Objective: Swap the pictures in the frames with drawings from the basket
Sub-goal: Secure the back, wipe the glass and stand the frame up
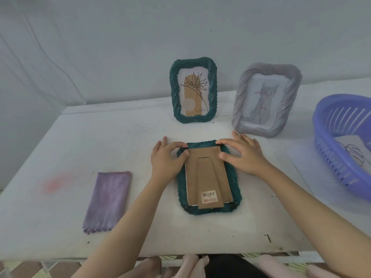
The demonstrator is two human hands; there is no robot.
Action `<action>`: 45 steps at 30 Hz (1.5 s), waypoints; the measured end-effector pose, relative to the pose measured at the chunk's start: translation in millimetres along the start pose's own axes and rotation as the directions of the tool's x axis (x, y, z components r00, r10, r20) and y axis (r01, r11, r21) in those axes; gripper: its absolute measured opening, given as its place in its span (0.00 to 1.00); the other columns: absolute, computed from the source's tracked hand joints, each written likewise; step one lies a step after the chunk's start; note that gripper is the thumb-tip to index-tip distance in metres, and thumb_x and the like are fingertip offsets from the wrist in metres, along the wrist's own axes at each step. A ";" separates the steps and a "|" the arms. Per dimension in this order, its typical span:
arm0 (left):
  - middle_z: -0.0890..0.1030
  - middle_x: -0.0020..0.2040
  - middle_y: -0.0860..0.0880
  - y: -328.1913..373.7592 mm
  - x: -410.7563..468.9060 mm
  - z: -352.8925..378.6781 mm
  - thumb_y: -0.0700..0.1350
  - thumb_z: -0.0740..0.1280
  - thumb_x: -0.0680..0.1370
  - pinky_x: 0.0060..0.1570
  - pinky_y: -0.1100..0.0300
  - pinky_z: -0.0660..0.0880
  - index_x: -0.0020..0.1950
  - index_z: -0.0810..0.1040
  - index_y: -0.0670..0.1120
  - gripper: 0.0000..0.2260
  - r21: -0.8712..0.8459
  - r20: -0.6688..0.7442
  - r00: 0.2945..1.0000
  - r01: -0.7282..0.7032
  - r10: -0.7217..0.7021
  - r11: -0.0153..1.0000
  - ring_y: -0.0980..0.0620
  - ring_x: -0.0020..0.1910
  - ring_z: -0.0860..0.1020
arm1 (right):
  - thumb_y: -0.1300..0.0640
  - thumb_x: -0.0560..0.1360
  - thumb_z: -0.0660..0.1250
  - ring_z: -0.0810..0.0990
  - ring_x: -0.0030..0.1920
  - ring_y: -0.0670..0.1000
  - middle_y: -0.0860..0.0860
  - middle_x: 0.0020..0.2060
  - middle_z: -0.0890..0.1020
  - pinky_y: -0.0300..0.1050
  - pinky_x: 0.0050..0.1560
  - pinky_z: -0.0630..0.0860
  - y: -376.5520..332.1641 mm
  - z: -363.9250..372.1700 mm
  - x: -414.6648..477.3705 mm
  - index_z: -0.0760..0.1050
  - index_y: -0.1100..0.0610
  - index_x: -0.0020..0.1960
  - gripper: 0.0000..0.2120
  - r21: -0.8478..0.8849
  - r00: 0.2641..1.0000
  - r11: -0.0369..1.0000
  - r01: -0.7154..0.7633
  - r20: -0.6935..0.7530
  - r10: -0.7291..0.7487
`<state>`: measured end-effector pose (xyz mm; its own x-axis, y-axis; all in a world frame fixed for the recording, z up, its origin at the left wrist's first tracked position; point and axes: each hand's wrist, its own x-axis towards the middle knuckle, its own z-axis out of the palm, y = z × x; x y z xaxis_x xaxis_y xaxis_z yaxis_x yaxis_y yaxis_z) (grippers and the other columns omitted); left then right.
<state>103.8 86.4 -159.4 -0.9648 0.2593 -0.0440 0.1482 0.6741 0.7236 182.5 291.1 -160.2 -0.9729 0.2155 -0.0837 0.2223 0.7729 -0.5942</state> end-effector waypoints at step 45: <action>0.83 0.50 0.55 -36.3 -67.9 -24.6 0.49 0.64 0.73 0.49 0.59 0.75 0.46 0.84 0.50 0.10 0.198 0.246 0.734 -0.677 0.633 0.708 0.58 0.49 0.76 | 0.41 0.67 0.71 0.38 0.72 0.36 0.31 0.72 0.41 0.36 0.67 0.44 2.0 -8.2 -85.3 0.78 0.34 0.50 0.12 -0.062 0.932 0.935 0.349 0.122 -0.340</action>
<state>158.7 27.3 -165.7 -0.5609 0.7871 0.2567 0.8016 0.4388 0.4061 266.4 279.2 -147.7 -0.9905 -0.1347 0.0264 -0.1278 0.8347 -0.5356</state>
